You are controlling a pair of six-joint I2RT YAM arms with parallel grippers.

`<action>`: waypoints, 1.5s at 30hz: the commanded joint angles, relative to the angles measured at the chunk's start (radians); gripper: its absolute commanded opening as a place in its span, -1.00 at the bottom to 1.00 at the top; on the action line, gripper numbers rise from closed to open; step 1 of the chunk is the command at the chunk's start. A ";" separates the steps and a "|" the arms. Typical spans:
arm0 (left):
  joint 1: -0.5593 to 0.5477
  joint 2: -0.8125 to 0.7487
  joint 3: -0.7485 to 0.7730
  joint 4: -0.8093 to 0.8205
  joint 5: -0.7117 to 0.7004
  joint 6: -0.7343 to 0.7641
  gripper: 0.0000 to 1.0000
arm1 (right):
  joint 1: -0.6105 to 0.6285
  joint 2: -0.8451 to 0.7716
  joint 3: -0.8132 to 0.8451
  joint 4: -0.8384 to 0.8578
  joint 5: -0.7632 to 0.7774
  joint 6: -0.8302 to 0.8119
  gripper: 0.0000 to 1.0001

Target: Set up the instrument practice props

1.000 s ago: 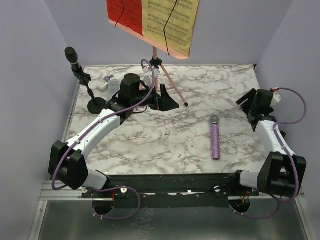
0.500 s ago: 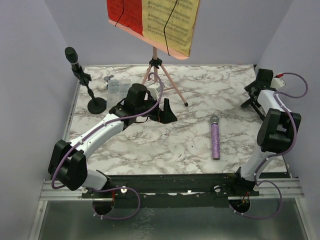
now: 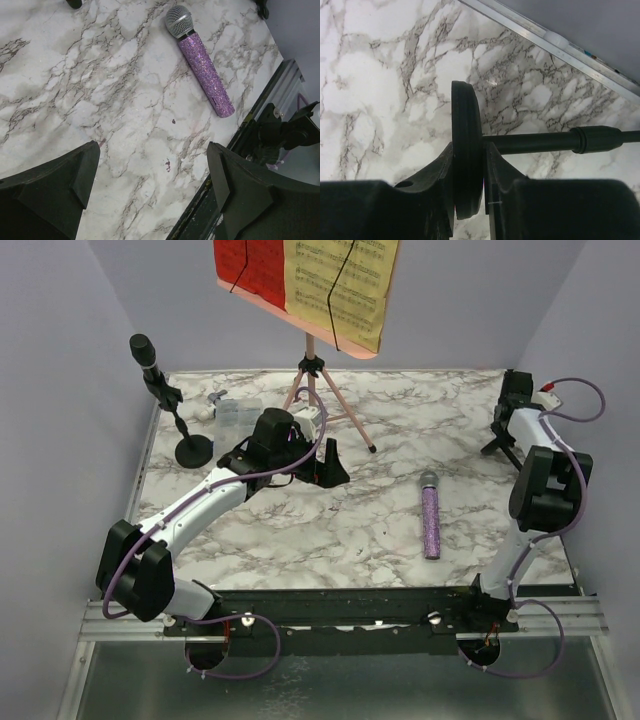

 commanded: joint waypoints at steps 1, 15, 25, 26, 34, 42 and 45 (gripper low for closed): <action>-0.001 -0.014 0.012 -0.022 -0.047 0.031 0.91 | 0.083 -0.034 0.058 -0.146 0.148 0.020 -0.99; 0.040 -0.100 0.012 -0.044 -0.200 0.033 0.91 | 0.270 -0.789 -0.683 0.786 -0.868 -0.698 -0.99; 0.269 -0.342 -0.170 0.074 -0.111 -0.355 0.91 | 0.577 -0.861 -0.931 0.997 -1.428 -0.827 -0.99; 0.282 -0.375 -0.202 0.083 -0.098 -0.413 0.92 | 0.636 -0.858 -0.929 0.944 -1.407 -0.872 -0.99; 0.299 -0.449 -0.347 0.116 -0.059 -0.765 0.98 | 1.102 -0.825 -0.978 0.917 -1.066 -1.019 -0.99; 0.299 -0.314 -0.345 0.113 -0.057 -0.777 0.95 | 1.261 -0.766 -0.947 0.948 -0.906 -1.094 -0.99; 0.299 -0.315 -0.352 0.087 -0.164 -0.780 0.95 | 1.273 -0.761 -0.945 0.950 -0.894 -1.108 -0.99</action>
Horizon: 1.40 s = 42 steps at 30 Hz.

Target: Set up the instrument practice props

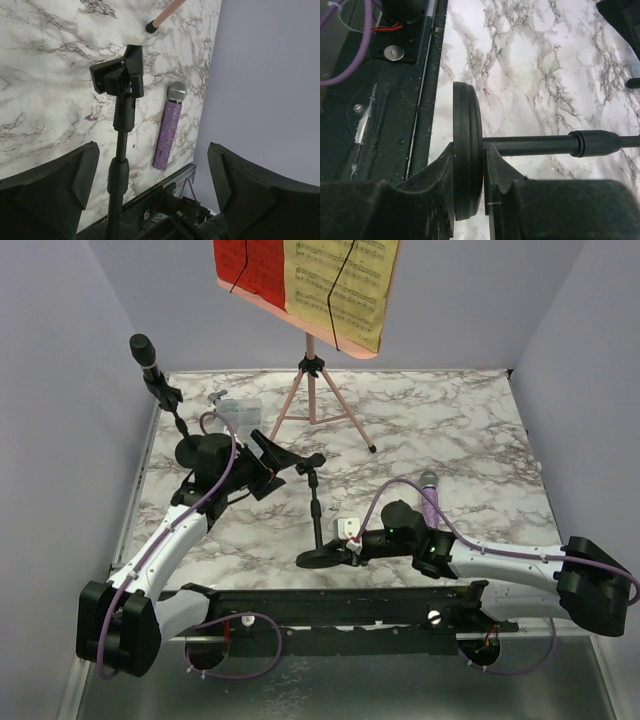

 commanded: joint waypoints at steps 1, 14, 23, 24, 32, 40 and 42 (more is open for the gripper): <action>0.005 -0.009 -0.017 -0.013 -0.150 -0.034 0.97 | 0.021 -0.003 0.045 0.100 0.087 -0.073 -0.99; -0.014 0.245 0.003 0.447 0.047 -0.031 0.98 | 0.051 -0.057 0.046 0.068 0.108 -0.083 -1.00; -0.076 0.351 0.032 0.480 0.022 -0.045 0.74 | 0.065 -0.075 0.057 0.040 0.127 -0.090 -0.99; -0.078 0.351 0.034 0.484 0.017 -0.040 0.63 | 0.066 -0.076 0.058 0.037 0.129 -0.091 -0.99; -0.079 0.332 0.042 0.486 -0.043 0.001 0.05 | 0.089 -0.088 0.060 0.019 0.154 -0.092 -0.99; -0.080 0.315 0.100 0.521 0.031 0.124 -0.80 | 0.105 -0.070 0.035 0.036 0.280 -0.209 -0.99; -0.085 0.274 0.098 0.548 0.074 0.197 -0.84 | 0.105 -0.058 0.019 0.079 0.374 -0.246 -0.94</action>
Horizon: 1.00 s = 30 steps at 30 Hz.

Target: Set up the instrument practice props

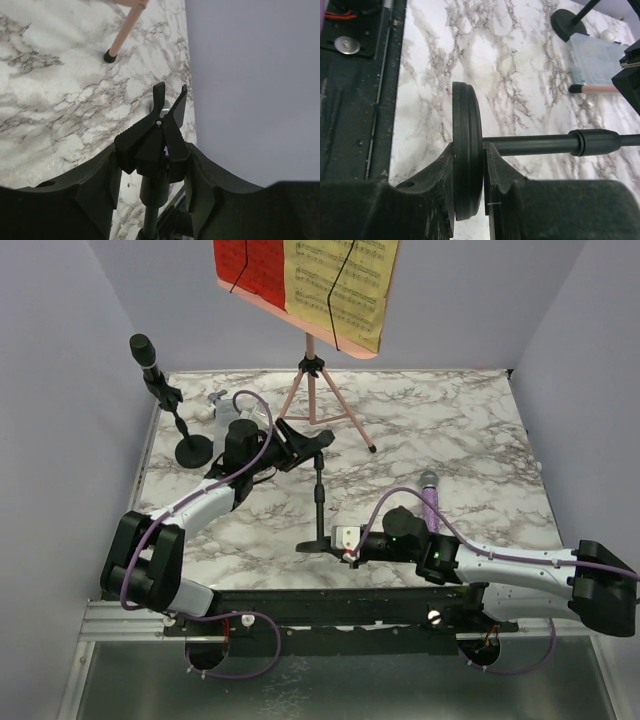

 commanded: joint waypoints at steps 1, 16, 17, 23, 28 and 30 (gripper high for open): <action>-0.007 -0.096 0.041 0.092 0.085 0.200 -0.89 | 0.013 0.001 0.005 0.124 0.191 -0.121 -0.79; -0.111 -0.336 -0.161 0.362 0.031 0.639 -1.00 | -0.033 0.047 -0.072 0.285 0.524 0.378 1.00; -0.138 -0.335 -0.174 0.379 0.014 0.662 -1.00 | -0.033 0.045 -0.064 0.253 0.524 0.435 1.00; -0.263 -0.406 -0.351 0.500 -0.113 0.764 -1.00 | -0.040 0.005 -0.024 0.030 0.468 0.717 0.99; -0.300 -0.472 -0.471 0.531 -0.231 0.704 -0.61 | -0.047 -0.045 -0.074 -0.006 0.467 0.824 1.00; -0.299 -0.512 -0.498 0.512 -0.263 0.639 0.02 | -0.047 -0.070 -0.075 -0.054 0.492 0.865 0.99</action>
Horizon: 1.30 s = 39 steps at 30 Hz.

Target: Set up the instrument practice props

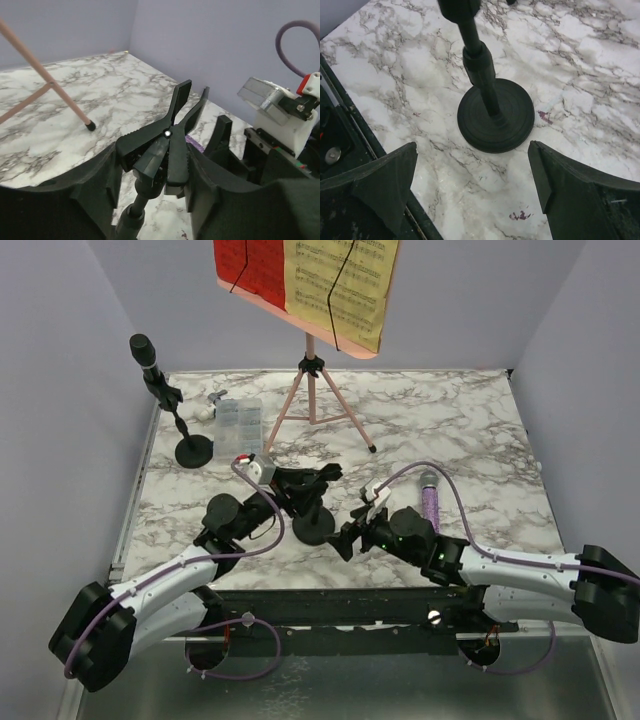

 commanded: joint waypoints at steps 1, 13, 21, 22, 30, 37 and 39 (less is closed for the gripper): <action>-0.005 -0.080 -0.073 -0.019 -0.130 -0.104 0.32 | -0.006 -0.067 -0.015 -0.133 0.057 0.162 0.99; -0.001 -0.327 0.175 -0.875 -0.321 -0.555 0.98 | -0.009 -0.207 -0.019 -0.323 0.135 0.182 0.99; 0.012 -0.367 0.160 -0.975 -0.228 -1.034 0.90 | -0.033 -0.187 -0.019 -0.297 0.097 0.205 1.00; 0.016 -0.365 0.148 -0.935 -0.207 -1.055 0.85 | -0.053 -0.182 -0.020 -0.291 0.069 0.209 1.00; 0.019 -0.395 0.238 -0.986 -0.256 -0.519 0.88 | -0.319 -0.196 -0.059 -0.256 -0.255 0.258 1.00; 0.019 -0.352 0.362 -1.138 -0.243 -0.224 0.96 | -0.597 -0.188 0.152 -0.722 0.053 0.416 0.99; 0.019 -0.361 0.381 -1.158 -0.257 -0.173 0.98 | -0.676 -0.112 0.241 -0.844 0.170 0.396 0.99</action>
